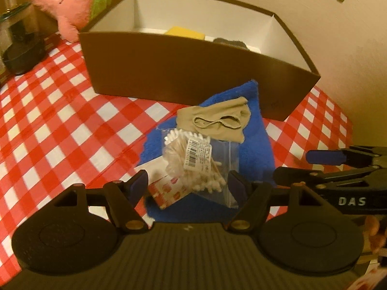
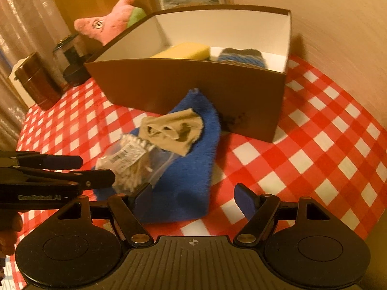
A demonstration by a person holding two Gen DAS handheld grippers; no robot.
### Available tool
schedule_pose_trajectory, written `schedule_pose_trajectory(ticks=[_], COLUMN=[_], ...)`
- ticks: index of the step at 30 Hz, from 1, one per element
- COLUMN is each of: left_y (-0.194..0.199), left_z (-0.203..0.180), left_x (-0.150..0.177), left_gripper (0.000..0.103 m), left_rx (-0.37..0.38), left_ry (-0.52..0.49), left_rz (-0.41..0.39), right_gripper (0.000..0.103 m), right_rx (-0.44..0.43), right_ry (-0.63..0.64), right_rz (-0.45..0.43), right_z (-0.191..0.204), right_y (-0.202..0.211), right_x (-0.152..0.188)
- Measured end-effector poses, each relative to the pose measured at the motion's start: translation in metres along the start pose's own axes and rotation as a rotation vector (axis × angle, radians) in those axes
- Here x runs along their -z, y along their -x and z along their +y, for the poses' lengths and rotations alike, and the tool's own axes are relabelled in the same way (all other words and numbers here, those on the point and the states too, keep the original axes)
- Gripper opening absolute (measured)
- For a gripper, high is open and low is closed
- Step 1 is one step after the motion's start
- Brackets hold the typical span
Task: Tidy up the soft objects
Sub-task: 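Close the left tool on the clear cotton swab bag and lift it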
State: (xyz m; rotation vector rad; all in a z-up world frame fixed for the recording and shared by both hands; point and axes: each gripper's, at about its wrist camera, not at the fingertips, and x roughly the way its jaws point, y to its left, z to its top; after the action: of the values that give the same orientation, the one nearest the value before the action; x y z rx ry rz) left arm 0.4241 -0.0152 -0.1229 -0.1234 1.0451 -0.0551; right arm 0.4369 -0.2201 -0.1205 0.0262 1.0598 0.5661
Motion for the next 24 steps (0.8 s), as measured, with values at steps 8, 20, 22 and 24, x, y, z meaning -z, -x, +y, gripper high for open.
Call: schedule_pose_trajectory(ticks=[8,20,22,24], left_y=[-0.029,-0.041,-0.038,-0.033], left_z=[-0.011,-0.013,-0.01,-0.008], left_x=[-0.008,-0.015,-0.015,-0.016], left_gripper=[0.07,0.031,0.028,0.026], left_rx=[-0.029,-0.037,-0.032,-0.028], left_ry=[-0.03,-0.041,-0.03,-0.023], left_rz=[0.033,0.008,0.004,-0.003], right_gripper=[0.075,0.075,0.075,0.075], right_rx=[0.013,0.005,-0.001,-0.012], right_ry=[-0.041,-0.04,-0.036,-0.028], right_rz=[-0.001,-0.019,-0.023,-0.029], right_z=[-0.017,-0.022,-0.021,-0.019], right_y=[-0.006,-0.007,-0.008,-0.008], right_x=[-0.002,-0.006,-0.007,-0.009])
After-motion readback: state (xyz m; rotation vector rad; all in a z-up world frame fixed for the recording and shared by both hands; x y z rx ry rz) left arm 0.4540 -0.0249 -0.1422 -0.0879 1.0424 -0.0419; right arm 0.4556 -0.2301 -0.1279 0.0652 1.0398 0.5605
